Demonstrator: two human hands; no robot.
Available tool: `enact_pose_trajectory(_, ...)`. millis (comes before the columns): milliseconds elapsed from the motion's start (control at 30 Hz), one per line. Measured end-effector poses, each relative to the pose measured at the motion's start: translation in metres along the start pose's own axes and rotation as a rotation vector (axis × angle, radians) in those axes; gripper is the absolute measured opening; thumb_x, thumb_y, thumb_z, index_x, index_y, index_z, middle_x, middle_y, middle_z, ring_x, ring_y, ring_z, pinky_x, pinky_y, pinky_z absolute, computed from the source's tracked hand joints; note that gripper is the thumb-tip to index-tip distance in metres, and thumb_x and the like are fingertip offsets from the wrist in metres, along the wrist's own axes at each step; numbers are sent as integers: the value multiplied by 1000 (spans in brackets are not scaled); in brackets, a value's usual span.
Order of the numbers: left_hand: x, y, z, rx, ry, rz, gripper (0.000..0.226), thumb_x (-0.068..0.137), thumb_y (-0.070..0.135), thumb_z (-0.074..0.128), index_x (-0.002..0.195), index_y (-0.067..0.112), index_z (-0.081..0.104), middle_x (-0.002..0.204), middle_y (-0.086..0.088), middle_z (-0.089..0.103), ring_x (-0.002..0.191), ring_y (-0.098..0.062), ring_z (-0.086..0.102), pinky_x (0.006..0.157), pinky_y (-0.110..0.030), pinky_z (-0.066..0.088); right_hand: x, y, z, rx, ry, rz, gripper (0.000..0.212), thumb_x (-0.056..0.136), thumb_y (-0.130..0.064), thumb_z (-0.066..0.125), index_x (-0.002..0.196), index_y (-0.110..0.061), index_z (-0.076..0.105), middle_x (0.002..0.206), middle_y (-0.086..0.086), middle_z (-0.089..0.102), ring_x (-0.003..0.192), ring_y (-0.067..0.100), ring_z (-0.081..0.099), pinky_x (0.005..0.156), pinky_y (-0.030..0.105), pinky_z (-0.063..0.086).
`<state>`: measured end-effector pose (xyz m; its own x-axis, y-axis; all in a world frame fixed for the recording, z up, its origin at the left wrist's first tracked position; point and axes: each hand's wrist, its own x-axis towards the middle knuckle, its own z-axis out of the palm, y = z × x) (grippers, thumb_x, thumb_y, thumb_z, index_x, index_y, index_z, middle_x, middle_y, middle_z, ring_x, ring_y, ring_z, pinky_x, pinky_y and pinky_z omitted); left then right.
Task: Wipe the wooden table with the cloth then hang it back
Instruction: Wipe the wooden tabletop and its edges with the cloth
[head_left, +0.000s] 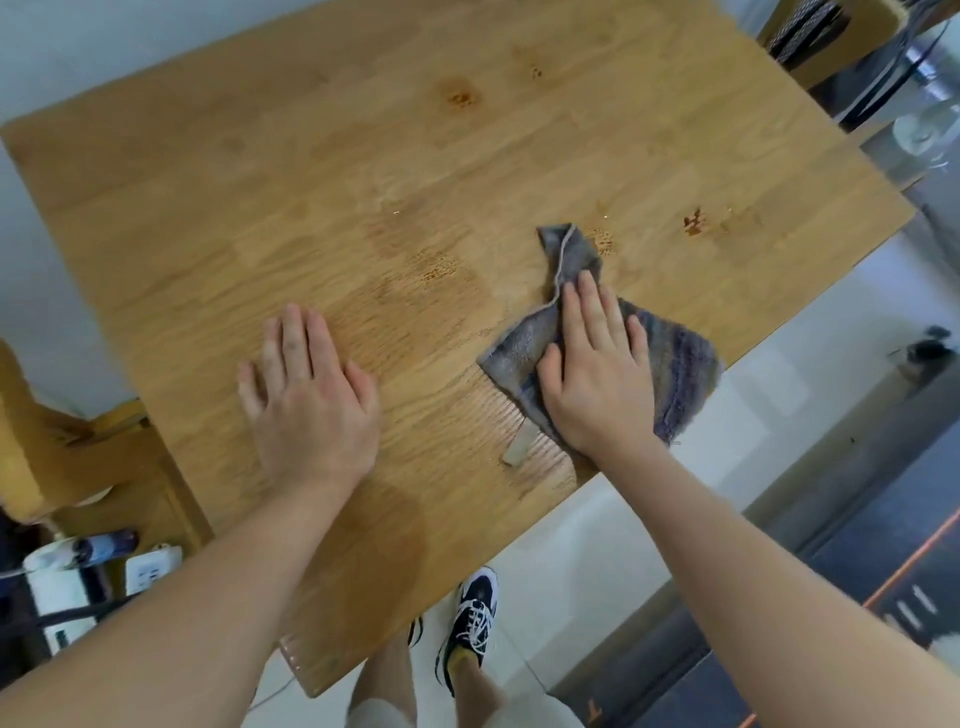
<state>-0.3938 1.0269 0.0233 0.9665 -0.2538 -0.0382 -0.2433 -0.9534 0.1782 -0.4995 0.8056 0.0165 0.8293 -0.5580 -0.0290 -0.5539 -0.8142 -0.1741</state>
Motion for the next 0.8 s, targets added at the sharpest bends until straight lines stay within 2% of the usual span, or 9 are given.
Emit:
enact_pose_trajectory(100, 1, 0, 0, 14, -21, 2, 61, 96, 35, 28, 150, 9, 23, 160, -8, 19, 147, -24, 13, 117, -50, 10, -24, -54, 9, 51, 35, 80, 66, 93, -34, 30, 154, -10, 23, 163, 8, 16, 150, 25, 12, 119, 52, 16)
enact_pose_trajectory(200, 1, 0, 0, 17, -3, 13, 61, 94, 35, 27, 149, 9, 27, 158, -9, 24, 146, -26, 18, 116, -51, 14, -69, -111, 20, 67, -99, -294, 66, 95, -37, 37, 154, -12, 23, 163, 5, 15, 151, 23, 9, 121, 49, 13)
enact_pose_trajectory(267, 0, -1, 0, 18, 1, 17, 61, 94, 35, 27, 149, 9, 28, 157, -9, 25, 145, -26, 20, 116, -51, 15, -64, -101, 16, 48, -138, -501, 63, 97, -41, 35, 154, -16, 26, 163, 1, 16, 151, 19, 11, 121, 47, 15)
enact_pose_trajectory(333, 1, -1, -1, 22, -13, 20, 60, 95, 36, 25, 150, 11, 25, 159, -8, 22, 146, -25, 17, 117, -50, 13, -36, -63, 10, 22, -118, -451, 62, 96, -41, 31, 154, -20, 27, 163, -3, 17, 150, 16, 13, 119, 46, 17)
enact_pose_trajectory(400, -1, -1, -1, 35, -33, 19, 62, 96, 38, 21, 152, 12, 20, 160, -6, 17, 147, -23, 12, 118, -49, 11, -3, -27, 0, 12, -84, -205, 62, 97, -40, 27, 155, -20, 21, 164, -2, 13, 151, 16, 9, 120, 47, 15)
enact_pose_trajectory(500, 1, -3, 0, 45, -17, 16, 62, 96, 39, 21, 152, 12, 20, 160, -6, 17, 147, -23, 12, 118, -49, 11, 7, -44, -1, 24, -52, -1, 63, 98, -40, 22, 157, -19, 14, 165, -1, 5, 151, 19, 1, 121, 48, 9)
enact_pose_trajectory(667, 1, 0, -1, 14, -75, 23, 60, 97, 37, 24, 151, 14, 19, 160, -6, 16, 147, -23, 11, 117, -51, 13, -24, -115, 17, 23, -143, -497, 57, 98, -40, 30, 154, -28, 26, 163, -2, 19, 151, 21, 12, 119, 47, 10)
enact_pose_trajectory(733, 8, -7, -8, 27, -100, 56, 61, 95, 40, 29, 151, 16, 22, 160, -6, 18, 146, -24, 14, 114, -50, 16, -1, -96, 12, -11, -143, -517, 58, 98, -43, 33, 153, -27, 30, 161, -2, 24, 149, 20, 18, 119, 46, 16)
enact_pose_trajectory(800, 24, -20, -17, 77, -132, 97, 60, 94, 47, 28, 149, 26, 22, 159, -5, 17, 143, -25, 15, 111, -53, 19, 30, -68, 5, -21, -80, -359, 61, 96, -46, 31, 152, -24, 31, 161, 2, 26, 147, 22, 21, 117, 47, 21)
